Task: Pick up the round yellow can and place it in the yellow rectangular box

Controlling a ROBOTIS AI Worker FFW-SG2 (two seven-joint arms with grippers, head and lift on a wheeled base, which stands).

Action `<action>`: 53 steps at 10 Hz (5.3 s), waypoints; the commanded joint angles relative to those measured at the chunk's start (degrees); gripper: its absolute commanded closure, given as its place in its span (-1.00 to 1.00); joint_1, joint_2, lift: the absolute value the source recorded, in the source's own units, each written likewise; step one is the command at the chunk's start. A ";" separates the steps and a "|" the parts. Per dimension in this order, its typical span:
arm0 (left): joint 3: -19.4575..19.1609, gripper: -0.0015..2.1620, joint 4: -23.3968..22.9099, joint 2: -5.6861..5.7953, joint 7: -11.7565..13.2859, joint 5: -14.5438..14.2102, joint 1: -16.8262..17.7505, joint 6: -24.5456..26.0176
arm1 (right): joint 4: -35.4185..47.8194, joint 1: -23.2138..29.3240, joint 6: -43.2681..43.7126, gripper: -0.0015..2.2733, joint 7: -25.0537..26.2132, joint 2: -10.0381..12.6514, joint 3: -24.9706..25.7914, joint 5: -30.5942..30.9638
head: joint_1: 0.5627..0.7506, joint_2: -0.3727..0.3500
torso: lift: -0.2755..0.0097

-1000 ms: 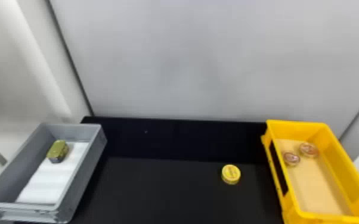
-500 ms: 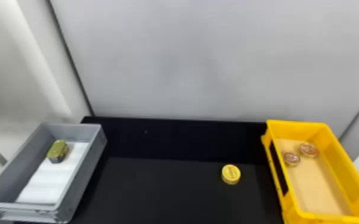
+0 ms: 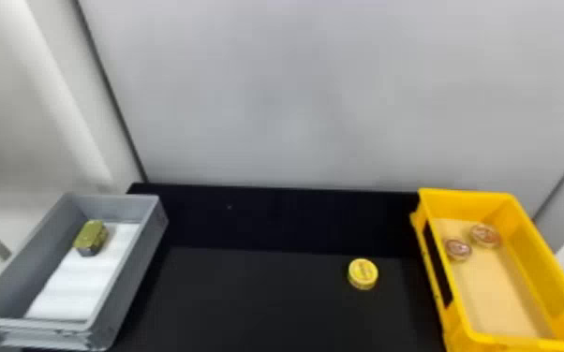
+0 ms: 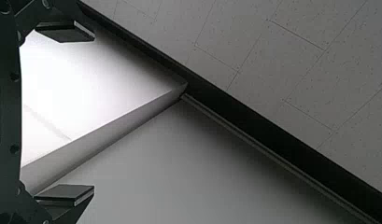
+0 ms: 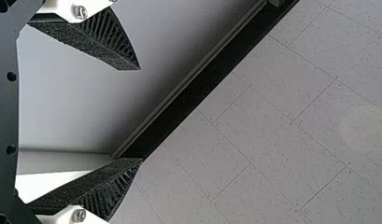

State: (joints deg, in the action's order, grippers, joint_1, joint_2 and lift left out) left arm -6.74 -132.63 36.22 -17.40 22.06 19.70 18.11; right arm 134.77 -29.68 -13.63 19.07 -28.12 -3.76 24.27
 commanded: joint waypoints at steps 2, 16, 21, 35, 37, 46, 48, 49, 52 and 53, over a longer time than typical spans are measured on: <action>0.15 -0.88 0.00 0.09 0.08 0.00 0.16 0.18 | 0.05 0.50 0.00 -0.93 0.53 0.08 0.34 0.08 | 0.07 0.18 | 0.86; 1.20 -0.88 0.00 0.62 0.17 -0.09 0.87 0.53 | -1.18 3.14 -34.47 -0.91 5.01 3.95 4.47 -23.57 | 0.07 0.18 | 0.86; 2.08 -0.88 0.00 0.62 0.17 -0.09 1.04 0.88 | -14.54 -2.66 -67.36 -0.90 -25.23 6.59 3.76 -26.82 | 0.07 0.18 | 0.86; 5.77 -0.88 2.29 -1.40 0.08 -0.09 3.33 -1.67 | -57.78 5.51 -46.08 -0.87 -60.49 19.51 4.38 -12.67 | 0.07 0.18 | 0.86; 5.86 -0.88 2.81 -2.02 -0.01 -0.09 3.33 -2.46 | -65.43 4.55 -43.27 -0.87 -53.19 18.45 4.56 -28.14 | 0.07 0.18 | 0.86; 7.01 -0.88 3.96 -2.98 -0.01 0.00 4.03 -3.96 | -74.83 1.29 -34.30 -0.85 -63.30 17.57 -7.40 -15.83 | 0.07 0.18 | 0.86; 7.09 -0.88 3.96 -2.90 0.08 0.00 4.12 -4.22 | -75.45 0.77 -31.75 -0.85 -68.58 19.07 -9.25 -4.05 | 0.07 0.18 | 0.86; 7.09 -0.88 3.96 -2.90 -0.01 0.00 4.12 -4.22 | -75.89 0.33 -29.99 -0.85 -70.95 19.33 -11.01 0.35 | 0.07 0.18 | 0.86; 7.27 -0.88 3.96 -2.98 0.08 0.00 4.03 -4.22 | -80.02 0.15 -25.59 -0.83 -70.95 19.16 -13.03 -0.27 | 0.07 0.18 | 0.86; 7.45 -0.88 3.96 -3.07 0.08 -0.09 3.94 -4.22 | -82.21 0.15 -23.48 -0.83 -70.95 19.16 -12.94 -0.88 | 0.07 0.18 | 0.86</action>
State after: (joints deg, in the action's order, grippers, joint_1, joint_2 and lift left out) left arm 0.49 -128.67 33.30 -17.32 22.04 23.71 13.89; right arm 55.42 -29.51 -39.90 -52.00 -8.88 -16.63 24.37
